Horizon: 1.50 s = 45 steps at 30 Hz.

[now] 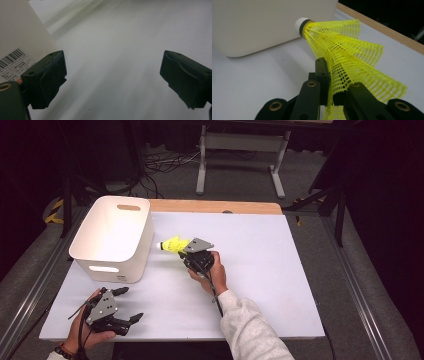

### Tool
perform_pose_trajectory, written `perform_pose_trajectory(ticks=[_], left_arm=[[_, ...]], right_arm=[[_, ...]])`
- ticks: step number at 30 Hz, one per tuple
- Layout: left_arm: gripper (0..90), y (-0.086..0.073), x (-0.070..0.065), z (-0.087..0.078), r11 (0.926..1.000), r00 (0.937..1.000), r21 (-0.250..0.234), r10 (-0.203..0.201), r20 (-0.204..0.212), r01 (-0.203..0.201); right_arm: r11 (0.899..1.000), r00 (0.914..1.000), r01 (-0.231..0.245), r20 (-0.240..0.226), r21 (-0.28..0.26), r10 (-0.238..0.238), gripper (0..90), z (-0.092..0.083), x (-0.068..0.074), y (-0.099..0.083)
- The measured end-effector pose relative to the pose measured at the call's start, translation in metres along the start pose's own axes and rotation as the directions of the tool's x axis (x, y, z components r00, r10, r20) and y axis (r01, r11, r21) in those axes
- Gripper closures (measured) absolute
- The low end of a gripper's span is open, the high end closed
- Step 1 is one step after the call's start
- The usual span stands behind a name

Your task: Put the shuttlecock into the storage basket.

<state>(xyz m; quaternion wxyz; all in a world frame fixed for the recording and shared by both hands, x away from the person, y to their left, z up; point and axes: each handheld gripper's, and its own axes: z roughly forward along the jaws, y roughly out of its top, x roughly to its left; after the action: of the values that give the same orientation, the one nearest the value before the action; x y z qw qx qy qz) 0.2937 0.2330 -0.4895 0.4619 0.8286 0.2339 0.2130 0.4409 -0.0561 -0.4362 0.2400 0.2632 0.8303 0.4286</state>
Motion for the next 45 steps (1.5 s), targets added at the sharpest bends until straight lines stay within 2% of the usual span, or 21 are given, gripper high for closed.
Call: perform_pose_trajectory(ticks=[7,14,19,30,38,45], left_arm=[[8.0,0.002,-0.001,0.001,1.0000,1.0000,-0.002,-0.001,-0.003,0.001],[8.0,0.006,0.000,0.004,1.0000,1.0000,-0.003,0.008,-0.006,-0.008],[7.9,0.012,0.000,0.007,0.9995,0.9996,-0.015,0.026,-0.013,-0.026],[7.9,0.020,0.003,0.009,0.9988,0.9992,-0.037,0.033,-0.022,-0.034],[8.4,0.032,0.008,0.020,0.9975,0.9984,-0.047,0.052,-0.024,-0.053],[8.7,0.047,0.011,0.035,0.9964,0.9983,-0.061,0.058,-0.008,-0.058]], right_arm=[[1.000,0.9996,0.004,-0.027,-0.024,-0.004,86.4,-0.021,0.001,-0.009],[0.999,0.9990,0.003,-0.044,-0.049,-0.005,86.4,-0.034,0.003,-0.016],[0.998,0.9988,0.010,-0.048,-0.061,-0.013,86.4,-0.042,0.005,-0.021],[0.996,0.9984,0.018,-0.052,-0.091,-0.023,86.3,-0.066,0.003,-0.028],[0.995,0.9983,0.021,-0.051,-0.098,-0.026,86.3,-0.078,-0.003,-0.031],[0.995,0.9977,0.034,-0.055,-0.097,-0.039,86.2,-0.082,-0.003,-0.032]])
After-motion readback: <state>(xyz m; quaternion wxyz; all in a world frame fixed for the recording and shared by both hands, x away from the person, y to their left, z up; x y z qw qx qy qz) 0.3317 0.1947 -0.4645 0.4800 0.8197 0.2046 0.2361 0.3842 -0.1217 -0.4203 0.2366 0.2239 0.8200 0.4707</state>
